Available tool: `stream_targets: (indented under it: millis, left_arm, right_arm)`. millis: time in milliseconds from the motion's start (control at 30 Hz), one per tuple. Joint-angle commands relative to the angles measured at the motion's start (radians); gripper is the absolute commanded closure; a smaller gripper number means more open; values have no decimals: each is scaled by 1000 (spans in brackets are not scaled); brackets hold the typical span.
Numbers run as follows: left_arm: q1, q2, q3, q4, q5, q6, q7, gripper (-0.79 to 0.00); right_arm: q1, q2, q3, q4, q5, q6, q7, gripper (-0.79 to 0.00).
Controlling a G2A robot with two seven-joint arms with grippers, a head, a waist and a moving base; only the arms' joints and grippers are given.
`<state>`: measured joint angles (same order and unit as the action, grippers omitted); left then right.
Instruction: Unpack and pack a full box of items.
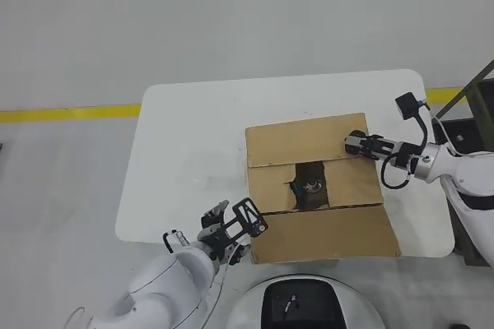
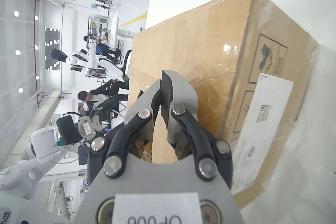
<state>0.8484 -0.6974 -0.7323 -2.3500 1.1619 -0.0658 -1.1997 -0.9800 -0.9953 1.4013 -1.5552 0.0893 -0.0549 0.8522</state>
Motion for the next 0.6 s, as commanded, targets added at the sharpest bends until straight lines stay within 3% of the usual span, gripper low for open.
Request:
stream_targets:
  millis: [0, 233, 567]
  left_arm:
    - [18, -4, 4, 0, 8, 2, 17, -785]
    - [44, -15, -17, 0, 24, 4, 52, -785]
    - [7, -43, -95, 0, -77, 35, 120, -785]
  right_arm:
    - [0, 0, -1, 0, 2, 0, -2, 0]
    - [-1, 0, -7, 4, 13, 0, 0, 0]
    - [10, 0, -15, 6, 17, 4, 4, 0]
